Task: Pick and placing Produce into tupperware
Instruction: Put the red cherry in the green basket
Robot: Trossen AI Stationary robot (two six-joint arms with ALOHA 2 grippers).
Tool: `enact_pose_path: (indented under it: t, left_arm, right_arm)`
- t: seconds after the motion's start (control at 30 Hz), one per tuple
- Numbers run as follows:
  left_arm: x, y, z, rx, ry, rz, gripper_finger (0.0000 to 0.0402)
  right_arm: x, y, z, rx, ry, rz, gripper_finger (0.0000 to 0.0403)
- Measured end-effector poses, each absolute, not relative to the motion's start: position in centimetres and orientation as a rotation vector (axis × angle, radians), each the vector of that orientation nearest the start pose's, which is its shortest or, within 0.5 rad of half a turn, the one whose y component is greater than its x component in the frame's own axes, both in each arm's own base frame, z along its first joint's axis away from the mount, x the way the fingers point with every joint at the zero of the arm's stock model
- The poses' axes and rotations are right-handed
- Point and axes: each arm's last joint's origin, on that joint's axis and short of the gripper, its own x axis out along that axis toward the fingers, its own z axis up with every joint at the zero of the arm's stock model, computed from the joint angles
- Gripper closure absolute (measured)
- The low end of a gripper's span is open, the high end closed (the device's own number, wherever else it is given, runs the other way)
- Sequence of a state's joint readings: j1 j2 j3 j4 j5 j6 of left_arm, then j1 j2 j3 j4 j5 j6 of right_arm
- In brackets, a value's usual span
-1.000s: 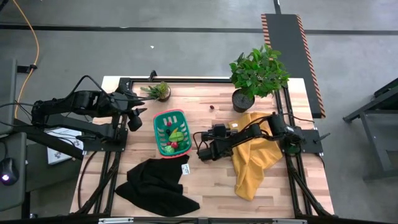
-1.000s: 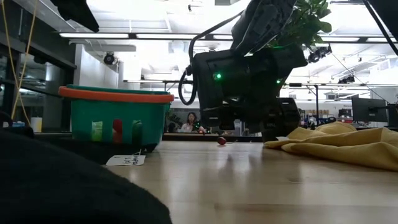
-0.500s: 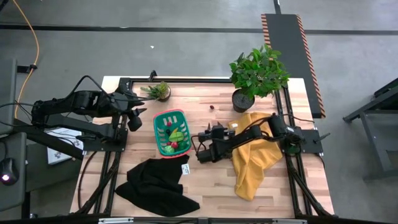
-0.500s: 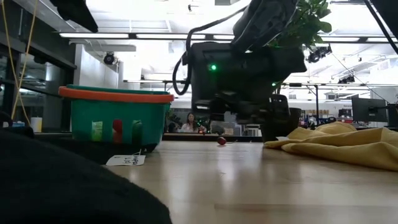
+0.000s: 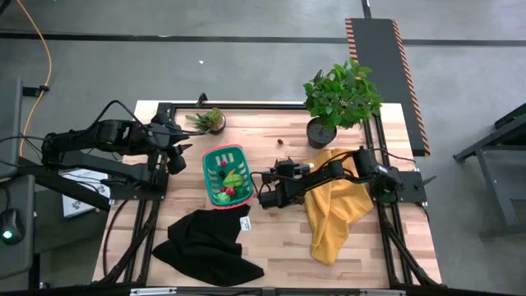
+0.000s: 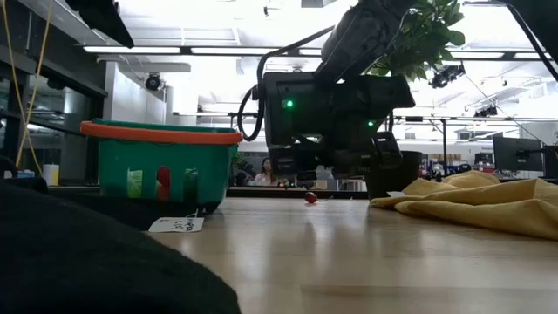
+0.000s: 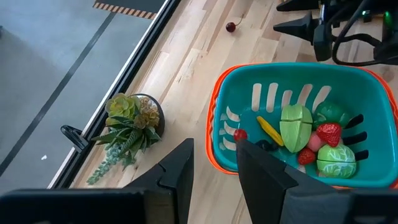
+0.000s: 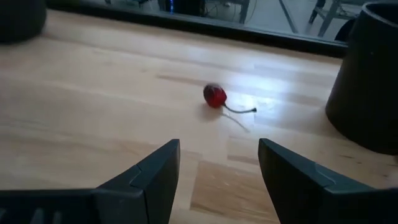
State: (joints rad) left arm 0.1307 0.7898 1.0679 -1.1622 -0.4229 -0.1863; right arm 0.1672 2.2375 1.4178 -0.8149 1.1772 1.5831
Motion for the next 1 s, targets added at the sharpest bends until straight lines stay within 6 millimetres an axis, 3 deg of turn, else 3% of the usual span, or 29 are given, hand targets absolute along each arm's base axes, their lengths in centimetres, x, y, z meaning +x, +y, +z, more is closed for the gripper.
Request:
enact_pose_path:
  t: [0.5, 1.0]
  left_arm:
    - [11.0, 2.6, 34.3, -0.037, 0.834, 0.595, 0.0291]
    - [11.1, 2.7, 34.4, -0.009, 0.831, 0.587, 0.0291]
  right_arm:
    - [38.8, 3.7, 9.0, 0.311, 0.49, -1.39, 0.0192]
    - [39.3, 1.3, 9.0, 0.37, 0.455, -1.443, 0.0192]
